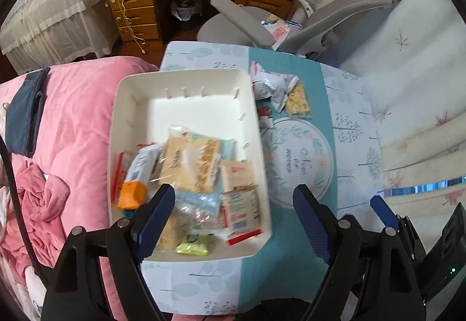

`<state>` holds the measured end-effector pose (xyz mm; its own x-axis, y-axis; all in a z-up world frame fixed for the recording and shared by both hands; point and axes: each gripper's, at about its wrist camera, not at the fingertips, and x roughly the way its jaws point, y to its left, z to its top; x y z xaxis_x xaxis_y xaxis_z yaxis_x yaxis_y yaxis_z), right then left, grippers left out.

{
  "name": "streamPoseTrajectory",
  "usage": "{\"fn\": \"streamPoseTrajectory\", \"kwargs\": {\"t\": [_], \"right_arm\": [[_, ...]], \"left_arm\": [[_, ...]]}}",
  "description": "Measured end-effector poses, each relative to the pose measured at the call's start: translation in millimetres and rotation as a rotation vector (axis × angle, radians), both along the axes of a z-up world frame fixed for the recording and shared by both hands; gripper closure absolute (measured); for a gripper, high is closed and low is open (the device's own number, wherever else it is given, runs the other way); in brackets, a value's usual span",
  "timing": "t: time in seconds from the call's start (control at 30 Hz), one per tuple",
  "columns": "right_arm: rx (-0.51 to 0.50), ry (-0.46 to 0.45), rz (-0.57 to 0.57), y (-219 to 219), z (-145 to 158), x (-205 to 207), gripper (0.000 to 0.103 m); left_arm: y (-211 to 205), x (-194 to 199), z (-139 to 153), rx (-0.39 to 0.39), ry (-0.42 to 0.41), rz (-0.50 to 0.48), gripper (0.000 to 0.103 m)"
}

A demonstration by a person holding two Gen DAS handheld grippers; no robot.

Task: Organize snacks
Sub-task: 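Release both packets into the tray and pull both tools back, then grasp the white chip bag with the left tool while the right tool grasps the clear cracker bag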

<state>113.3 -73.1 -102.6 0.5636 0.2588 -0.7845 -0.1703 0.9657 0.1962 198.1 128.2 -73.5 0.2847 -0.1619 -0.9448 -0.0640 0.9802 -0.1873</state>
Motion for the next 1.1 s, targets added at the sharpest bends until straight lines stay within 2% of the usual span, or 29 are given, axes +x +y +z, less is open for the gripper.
{"fn": "streamPoseTrajectory", "kwargs": {"t": [0.13, 0.3, 0.4, 0.53, 0.7, 1.1], "right_arm": [[0.007, -0.013, -0.002, -18, 4, 29, 0.03], [-0.014, -0.054, -0.019, -34, -1, 66, 0.03], [-0.031, -0.077, -0.02, -41, -9, 84, 0.03], [-0.082, -0.123, -0.026, -48, -26, 110, 0.026], [-0.093, -0.146, -0.017, -50, -52, 136, 0.026], [-0.135, -0.168, 0.059, -33, -126, 170, 0.026]], "left_arm": [[-18, 28, 3, -0.003, 0.01, -0.011, 0.021], [-43, 68, -3, 0.079, 0.029, -0.031, 0.021], [-54, 93, -14, 0.09, 0.042, -0.027, 0.021], [-68, 126, -32, 0.106, 0.068, -0.029, 0.021], [-85, 161, -58, 0.136, 0.096, -0.048, 0.021], [-123, 212, -119, 0.226, 0.168, -0.117, 0.017]]}}
